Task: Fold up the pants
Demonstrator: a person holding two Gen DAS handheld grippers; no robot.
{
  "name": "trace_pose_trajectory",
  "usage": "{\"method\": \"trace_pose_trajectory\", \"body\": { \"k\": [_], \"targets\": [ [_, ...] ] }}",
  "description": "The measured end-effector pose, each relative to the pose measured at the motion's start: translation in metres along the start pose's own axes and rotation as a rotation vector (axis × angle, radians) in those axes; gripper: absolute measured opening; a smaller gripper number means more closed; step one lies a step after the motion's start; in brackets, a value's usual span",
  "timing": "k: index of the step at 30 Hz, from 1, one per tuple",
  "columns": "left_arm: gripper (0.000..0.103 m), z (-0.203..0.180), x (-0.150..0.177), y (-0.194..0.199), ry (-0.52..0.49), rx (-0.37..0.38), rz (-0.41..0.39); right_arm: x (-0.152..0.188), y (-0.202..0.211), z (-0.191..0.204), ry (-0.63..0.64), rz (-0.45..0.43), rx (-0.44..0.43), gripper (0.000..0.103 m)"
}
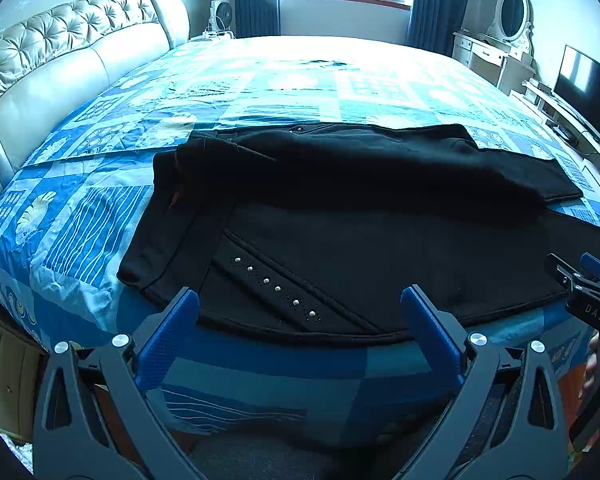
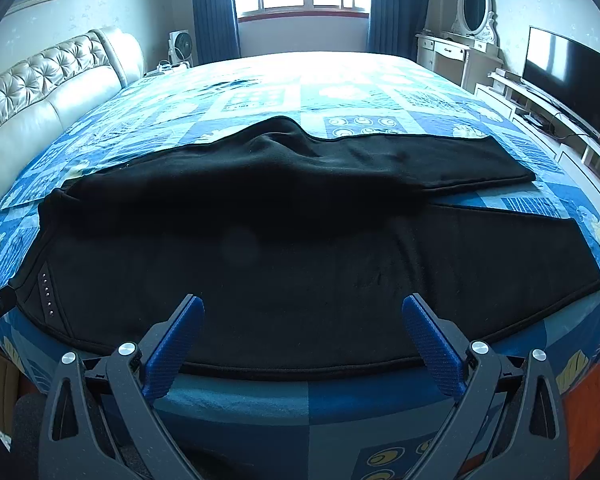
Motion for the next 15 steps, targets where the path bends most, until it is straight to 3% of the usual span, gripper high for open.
{"method": "trace_pose_trajectory", "body": {
  "k": [15],
  "targets": [
    [0.101, 0.0016, 0.0024, -0.0016, 0.000, 0.001, 0.001, 0.0020, -0.0024, 0.0033, 0.007, 0.002, -0.002, 0.099]
  ]
}}
Point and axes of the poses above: each gripper's, at about its wrist camera, not at the fingertips, and y roughly against the way its jaws point, z to its left, x to its underside, the point moved 2 cm from there along -y, roughly the way its jaws point, and after that the axes turned 3 degrees about -y, right-handed, at the moved point
